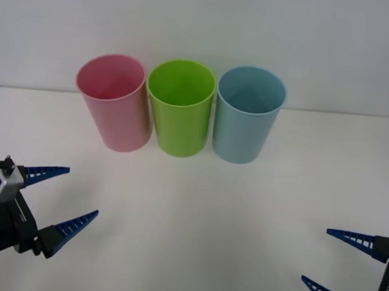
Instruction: Put cans in the blue bin and PET bottles in the pink bin and trash in the green bin.
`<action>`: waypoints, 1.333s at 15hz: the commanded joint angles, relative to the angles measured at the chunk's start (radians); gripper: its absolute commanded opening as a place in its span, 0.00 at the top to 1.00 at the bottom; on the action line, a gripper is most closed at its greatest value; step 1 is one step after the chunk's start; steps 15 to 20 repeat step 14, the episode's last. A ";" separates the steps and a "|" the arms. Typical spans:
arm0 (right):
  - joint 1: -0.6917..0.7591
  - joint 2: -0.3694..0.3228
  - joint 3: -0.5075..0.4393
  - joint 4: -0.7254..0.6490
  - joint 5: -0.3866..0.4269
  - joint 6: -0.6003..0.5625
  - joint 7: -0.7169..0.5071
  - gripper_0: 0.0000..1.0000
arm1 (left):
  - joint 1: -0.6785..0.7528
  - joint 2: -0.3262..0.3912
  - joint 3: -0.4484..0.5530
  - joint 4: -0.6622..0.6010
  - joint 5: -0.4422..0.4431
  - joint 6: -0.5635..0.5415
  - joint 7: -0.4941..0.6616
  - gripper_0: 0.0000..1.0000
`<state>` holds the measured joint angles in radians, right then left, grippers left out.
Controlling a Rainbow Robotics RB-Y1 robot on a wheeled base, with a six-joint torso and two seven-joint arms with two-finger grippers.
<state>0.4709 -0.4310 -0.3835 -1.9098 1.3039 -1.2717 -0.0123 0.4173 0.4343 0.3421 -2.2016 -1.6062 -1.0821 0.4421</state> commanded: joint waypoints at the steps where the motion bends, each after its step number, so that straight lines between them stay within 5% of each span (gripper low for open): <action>1: 0.000 0.000 0.000 0.000 0.000 0.000 0.000 0.00 | 0.028 -0.002 -0.006 0.000 -0.004 0.002 -0.002 0.00; 20: 0.000 0.000 0.000 0.000 0.000 0.000 0.000 0.00 | 0.043 -0.011 -0.011 0.005 -0.024 0.002 0.001 0.00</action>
